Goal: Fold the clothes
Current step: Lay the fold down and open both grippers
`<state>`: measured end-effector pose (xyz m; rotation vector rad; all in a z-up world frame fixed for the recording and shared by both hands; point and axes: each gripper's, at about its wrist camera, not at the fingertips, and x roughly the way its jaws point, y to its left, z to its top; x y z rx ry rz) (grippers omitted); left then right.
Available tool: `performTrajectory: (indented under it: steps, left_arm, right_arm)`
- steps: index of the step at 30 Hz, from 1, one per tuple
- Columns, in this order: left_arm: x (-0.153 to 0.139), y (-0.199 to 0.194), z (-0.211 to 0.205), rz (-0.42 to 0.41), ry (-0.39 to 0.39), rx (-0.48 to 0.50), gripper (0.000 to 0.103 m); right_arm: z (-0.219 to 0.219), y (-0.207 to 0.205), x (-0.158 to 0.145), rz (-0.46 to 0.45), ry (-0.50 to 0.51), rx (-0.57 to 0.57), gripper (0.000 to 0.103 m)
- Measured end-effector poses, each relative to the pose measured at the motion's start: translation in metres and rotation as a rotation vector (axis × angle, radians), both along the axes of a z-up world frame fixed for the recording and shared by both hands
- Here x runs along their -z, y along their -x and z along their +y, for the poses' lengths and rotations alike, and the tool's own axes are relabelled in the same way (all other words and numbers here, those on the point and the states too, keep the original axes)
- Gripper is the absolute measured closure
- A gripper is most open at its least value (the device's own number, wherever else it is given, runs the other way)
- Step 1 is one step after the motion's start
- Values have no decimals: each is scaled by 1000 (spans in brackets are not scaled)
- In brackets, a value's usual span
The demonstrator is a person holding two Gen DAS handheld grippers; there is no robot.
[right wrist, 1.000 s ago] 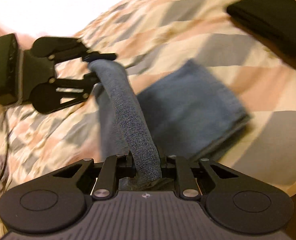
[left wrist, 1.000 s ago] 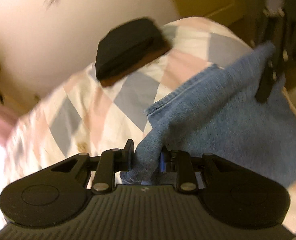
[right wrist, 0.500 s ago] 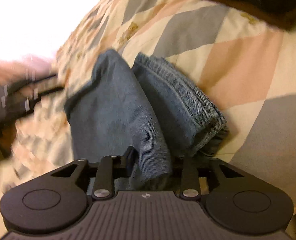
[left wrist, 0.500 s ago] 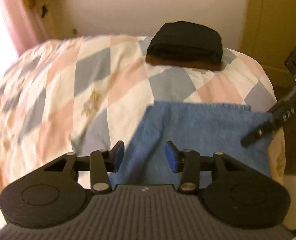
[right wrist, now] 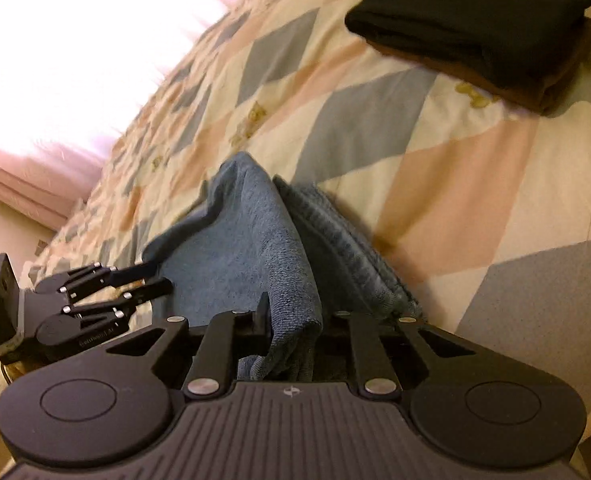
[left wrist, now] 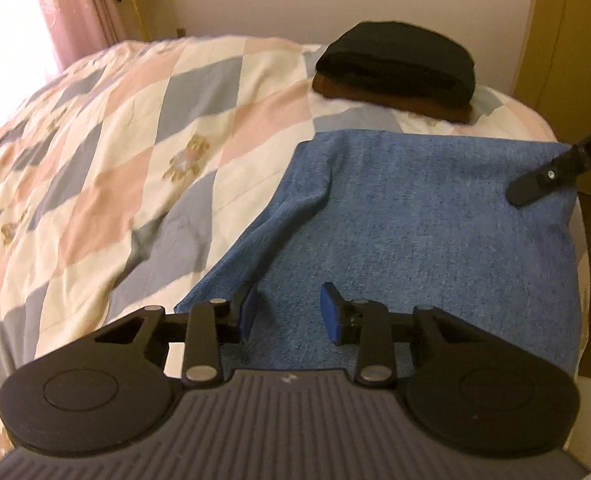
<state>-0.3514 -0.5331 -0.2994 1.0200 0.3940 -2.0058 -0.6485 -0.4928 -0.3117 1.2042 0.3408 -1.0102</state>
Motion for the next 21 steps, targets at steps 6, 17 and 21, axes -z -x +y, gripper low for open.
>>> performTrajectory:
  steps: [6, 17, 21]
  left_arm:
    - [13, 22, -8, -3, 6, 23, 72]
    - [32, 85, -45, 14, 19, 115, 88]
    - [39, 104, -62, 23, 16, 117, 89]
  right_arm:
    - [0, 14, 12, 17, -21, 65, 88]
    - [-4, 4, 29, 104, -77, 160, 79]
    - [7, -28, -1, 426, 47, 152, 44]
